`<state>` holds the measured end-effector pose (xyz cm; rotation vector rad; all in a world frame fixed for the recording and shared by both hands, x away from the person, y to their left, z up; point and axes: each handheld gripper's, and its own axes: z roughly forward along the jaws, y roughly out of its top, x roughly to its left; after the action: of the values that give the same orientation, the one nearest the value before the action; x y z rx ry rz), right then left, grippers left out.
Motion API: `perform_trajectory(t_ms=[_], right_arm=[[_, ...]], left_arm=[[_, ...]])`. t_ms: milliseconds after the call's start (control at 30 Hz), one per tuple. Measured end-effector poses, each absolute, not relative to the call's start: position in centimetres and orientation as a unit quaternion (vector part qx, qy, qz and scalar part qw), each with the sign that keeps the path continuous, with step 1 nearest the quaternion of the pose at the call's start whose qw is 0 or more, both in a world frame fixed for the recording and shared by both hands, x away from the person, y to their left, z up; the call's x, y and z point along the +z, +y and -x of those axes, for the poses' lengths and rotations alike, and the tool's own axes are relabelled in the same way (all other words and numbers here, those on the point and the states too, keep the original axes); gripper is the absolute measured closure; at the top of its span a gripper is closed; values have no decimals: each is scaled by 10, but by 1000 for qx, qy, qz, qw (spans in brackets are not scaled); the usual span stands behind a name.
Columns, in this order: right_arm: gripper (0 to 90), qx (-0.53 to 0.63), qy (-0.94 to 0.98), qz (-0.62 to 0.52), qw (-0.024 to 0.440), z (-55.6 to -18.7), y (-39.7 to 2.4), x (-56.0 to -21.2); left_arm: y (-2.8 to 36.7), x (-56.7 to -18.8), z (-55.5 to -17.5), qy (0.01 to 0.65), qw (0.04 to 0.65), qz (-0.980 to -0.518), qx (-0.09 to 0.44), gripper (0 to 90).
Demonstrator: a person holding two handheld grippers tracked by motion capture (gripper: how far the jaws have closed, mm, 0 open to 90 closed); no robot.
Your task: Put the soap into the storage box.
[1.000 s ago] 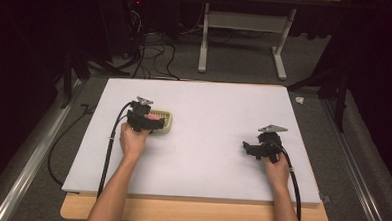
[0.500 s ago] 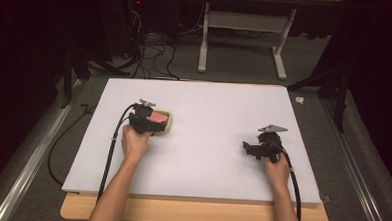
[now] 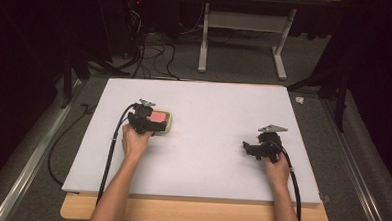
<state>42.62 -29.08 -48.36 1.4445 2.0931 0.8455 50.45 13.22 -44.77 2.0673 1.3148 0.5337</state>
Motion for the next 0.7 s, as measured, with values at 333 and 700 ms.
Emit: perform_trajectory(t_ms=[333, 700], right_arm=[[155, 307, 760, -525, 229, -426, -291, -484], [155, 307, 760, -525, 229, -426, -291, -484]], left_arm=[[135, -434, -496, 488, 340, -778, 204, 81], [140, -416, -479, 472, 368, -773, 207, 94]])
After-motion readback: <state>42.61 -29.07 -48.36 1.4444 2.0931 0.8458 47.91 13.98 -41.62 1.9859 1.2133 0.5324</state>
